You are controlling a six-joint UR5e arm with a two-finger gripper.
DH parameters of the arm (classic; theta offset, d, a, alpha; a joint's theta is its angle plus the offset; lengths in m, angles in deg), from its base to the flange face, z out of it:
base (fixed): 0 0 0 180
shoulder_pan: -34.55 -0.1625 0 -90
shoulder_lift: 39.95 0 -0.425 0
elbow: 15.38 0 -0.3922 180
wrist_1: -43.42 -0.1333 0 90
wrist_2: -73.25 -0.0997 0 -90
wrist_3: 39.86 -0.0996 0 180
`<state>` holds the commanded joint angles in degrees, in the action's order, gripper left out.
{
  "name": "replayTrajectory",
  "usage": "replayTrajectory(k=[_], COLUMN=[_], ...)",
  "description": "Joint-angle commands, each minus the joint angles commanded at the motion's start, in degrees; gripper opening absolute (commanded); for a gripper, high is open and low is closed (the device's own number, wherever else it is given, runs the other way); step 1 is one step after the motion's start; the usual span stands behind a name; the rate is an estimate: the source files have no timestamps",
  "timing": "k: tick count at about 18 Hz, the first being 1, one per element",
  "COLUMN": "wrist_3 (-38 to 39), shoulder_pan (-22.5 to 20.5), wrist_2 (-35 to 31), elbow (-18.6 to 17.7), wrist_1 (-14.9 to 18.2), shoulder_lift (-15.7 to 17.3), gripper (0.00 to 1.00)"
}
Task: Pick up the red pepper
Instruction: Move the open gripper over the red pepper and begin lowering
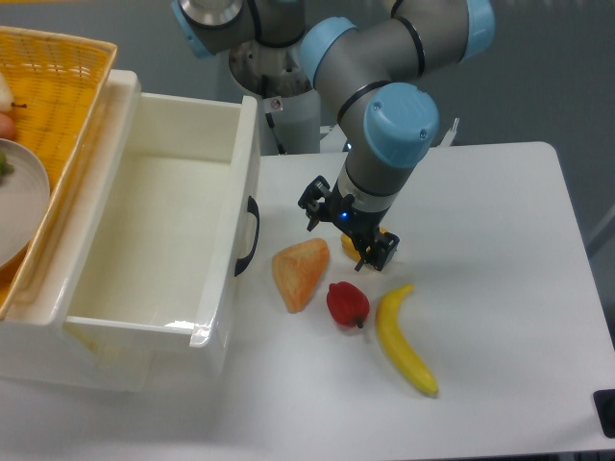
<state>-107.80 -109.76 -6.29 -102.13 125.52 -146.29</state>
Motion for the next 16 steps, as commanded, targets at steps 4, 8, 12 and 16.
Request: replayTrajectory(k=[4,8,12,16], wrist_3=[-0.09,0.7,3.42,4.83], shoulder_pan=[0.0,0.44,0.18,0.18], wrist_2=[0.0,0.0,0.35,0.35], elbow=[0.0,-1.49,-3.51,-4.57], wrist_1=[-0.27,-2.2,-2.55,-2.55], shoulder_lift=[-0.44,-0.97,-0.88,-0.97], gripper=[1.0,1.0,1.0,1.0])
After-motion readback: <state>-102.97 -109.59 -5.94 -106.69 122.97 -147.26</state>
